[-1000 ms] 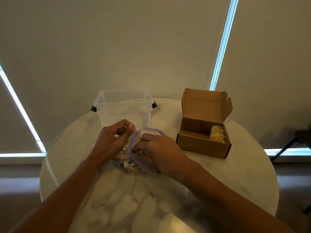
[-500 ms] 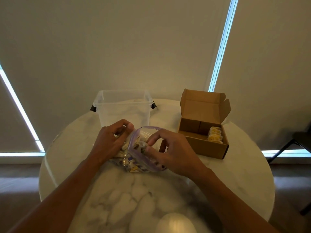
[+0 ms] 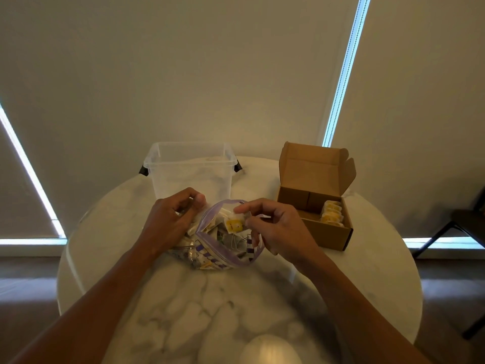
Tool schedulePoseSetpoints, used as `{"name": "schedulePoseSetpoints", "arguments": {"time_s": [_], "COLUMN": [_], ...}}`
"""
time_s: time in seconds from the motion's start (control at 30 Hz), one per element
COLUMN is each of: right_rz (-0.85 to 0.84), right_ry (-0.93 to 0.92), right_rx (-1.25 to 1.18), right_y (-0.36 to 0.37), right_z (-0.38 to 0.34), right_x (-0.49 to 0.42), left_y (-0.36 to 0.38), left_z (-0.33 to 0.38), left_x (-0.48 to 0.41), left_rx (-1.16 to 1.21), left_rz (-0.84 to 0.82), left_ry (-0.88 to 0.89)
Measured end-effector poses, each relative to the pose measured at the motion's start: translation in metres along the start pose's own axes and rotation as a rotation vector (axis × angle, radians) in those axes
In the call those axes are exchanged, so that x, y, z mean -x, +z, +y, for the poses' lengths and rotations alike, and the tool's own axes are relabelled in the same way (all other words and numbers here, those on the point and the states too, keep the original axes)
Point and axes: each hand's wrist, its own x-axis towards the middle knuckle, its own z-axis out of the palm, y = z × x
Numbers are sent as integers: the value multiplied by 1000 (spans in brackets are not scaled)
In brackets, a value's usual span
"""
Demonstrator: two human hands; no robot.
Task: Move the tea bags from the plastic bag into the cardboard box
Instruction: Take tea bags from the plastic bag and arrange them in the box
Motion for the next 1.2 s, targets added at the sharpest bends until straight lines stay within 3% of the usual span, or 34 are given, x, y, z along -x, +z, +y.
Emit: {"name": "schedulePoseSetpoints", "arguments": {"time_s": [0.4, 0.6, 0.83, 1.2], "right_rz": [-7, 1, 55, 52], "right_ry": [-116, -224, -315, -146], "right_rx": [116, 293, 226, 90], "right_y": [8, 12, 13, 2], "right_z": [7, 11, 2, -1], "right_x": [6, 6, 10, 1], "left_y": [1, 2, 1, 1], "left_z": [-1, 0, 2, -1], "left_x": [-2, -2, 0, 0], "left_rx": [-8, 0, 0, -13], "left_rz": [-6, -6, 0, -7], "left_ry": [-14, -9, 0, -8]}}
